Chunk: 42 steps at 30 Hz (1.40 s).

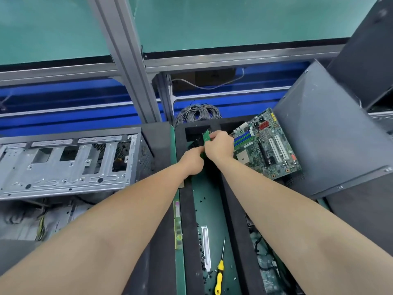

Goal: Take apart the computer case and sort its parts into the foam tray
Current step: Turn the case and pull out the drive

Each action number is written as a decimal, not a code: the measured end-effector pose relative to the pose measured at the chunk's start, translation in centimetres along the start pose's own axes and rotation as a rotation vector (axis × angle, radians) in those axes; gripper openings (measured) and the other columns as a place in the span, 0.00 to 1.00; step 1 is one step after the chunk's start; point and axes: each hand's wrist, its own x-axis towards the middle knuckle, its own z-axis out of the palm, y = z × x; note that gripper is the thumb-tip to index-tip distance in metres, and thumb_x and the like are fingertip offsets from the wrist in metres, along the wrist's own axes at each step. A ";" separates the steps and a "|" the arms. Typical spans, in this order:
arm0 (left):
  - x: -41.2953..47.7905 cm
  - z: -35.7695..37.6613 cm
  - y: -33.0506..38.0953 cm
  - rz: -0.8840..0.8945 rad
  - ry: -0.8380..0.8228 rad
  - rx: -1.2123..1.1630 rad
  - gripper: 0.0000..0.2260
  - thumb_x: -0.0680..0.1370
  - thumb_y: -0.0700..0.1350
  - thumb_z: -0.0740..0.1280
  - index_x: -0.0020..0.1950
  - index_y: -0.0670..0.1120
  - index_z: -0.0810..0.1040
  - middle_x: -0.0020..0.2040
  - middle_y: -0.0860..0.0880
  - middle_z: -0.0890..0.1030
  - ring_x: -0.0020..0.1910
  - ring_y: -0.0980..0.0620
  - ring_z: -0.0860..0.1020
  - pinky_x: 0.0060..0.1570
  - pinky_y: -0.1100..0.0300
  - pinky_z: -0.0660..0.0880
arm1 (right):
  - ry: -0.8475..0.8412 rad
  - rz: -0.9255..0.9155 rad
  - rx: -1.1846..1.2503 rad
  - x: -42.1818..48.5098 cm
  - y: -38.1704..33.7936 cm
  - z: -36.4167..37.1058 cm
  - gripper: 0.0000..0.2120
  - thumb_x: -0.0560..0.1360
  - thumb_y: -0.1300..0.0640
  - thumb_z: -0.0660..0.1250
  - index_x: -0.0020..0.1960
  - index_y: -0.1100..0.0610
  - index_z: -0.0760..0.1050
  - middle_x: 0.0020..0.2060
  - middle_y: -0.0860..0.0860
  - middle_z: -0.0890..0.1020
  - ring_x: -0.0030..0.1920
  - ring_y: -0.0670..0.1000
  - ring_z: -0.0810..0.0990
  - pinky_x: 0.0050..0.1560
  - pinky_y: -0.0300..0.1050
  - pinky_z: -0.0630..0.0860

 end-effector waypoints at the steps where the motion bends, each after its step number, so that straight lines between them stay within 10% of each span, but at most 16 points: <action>1: -0.3 0.1 0.1 0.004 0.013 -0.004 0.29 0.78 0.32 0.55 0.78 0.50 0.67 0.72 0.42 0.74 0.65 0.40 0.74 0.50 0.59 0.69 | -0.019 0.007 0.016 -0.4 0.1 -0.3 0.16 0.79 0.62 0.69 0.67 0.57 0.81 0.63 0.58 0.82 0.63 0.59 0.81 0.57 0.50 0.81; 14: -11.6 1.1 0.2 -0.041 -0.027 -0.236 0.11 0.78 0.37 0.59 0.54 0.47 0.79 0.51 0.41 0.84 0.40 0.43 0.84 0.45 0.49 0.84 | -0.073 0.003 -0.014 -11.5 2.6 -2.2 0.09 0.78 0.62 0.70 0.54 0.57 0.87 0.57 0.56 0.86 0.61 0.57 0.82 0.58 0.48 0.80; 20: -17.8 4.6 -1.5 -0.101 -0.184 -0.047 0.13 0.78 0.31 0.63 0.61 0.36 0.78 0.56 0.36 0.83 0.54 0.39 0.84 0.56 0.45 0.81 | -0.168 0.125 -0.132 -19.7 5.7 -2.7 0.11 0.79 0.60 0.68 0.56 0.60 0.87 0.50 0.60 0.87 0.48 0.58 0.84 0.51 0.50 0.82; 24: -21.4 7.2 -1.7 -0.105 -0.228 0.056 0.10 0.78 0.31 0.62 0.57 0.36 0.78 0.53 0.37 0.82 0.50 0.41 0.83 0.46 0.51 0.82 | -0.246 0.272 -0.081 -23.9 8.6 -2.8 0.07 0.79 0.65 0.66 0.50 0.63 0.83 0.44 0.62 0.81 0.41 0.56 0.78 0.41 0.49 0.75; 29: -23.2 10.6 -1.6 -0.269 -0.278 -0.349 0.18 0.84 0.40 0.56 0.72 0.34 0.72 0.66 0.36 0.78 0.53 0.46 0.77 0.57 0.50 0.78 | -0.341 0.276 -0.241 -25.9 12.7 -2.2 0.14 0.82 0.62 0.66 0.65 0.66 0.79 0.61 0.65 0.83 0.58 0.63 0.83 0.57 0.56 0.79; 34: -23.5 12.1 -0.3 -0.545 -0.309 -0.783 0.31 0.85 0.62 0.49 0.82 0.44 0.58 0.80 0.44 0.63 0.76 0.43 0.65 0.76 0.48 0.62 | -0.368 0.174 -0.333 -26.0 14.9 0.1 0.21 0.87 0.58 0.57 0.79 0.60 0.67 0.73 0.60 0.74 0.72 0.61 0.75 0.68 0.53 0.74; 42: -21.8 13.0 -0.7 -0.746 -0.321 -0.918 0.35 0.81 0.68 0.54 0.79 0.45 0.64 0.77 0.47 0.68 0.72 0.46 0.70 0.74 0.51 0.65 | -0.453 0.201 -0.495 -25.8 17.3 2.1 0.33 0.82 0.58 0.67 0.80 0.64 0.54 0.71 0.62 0.74 0.68 0.63 0.78 0.57 0.53 0.76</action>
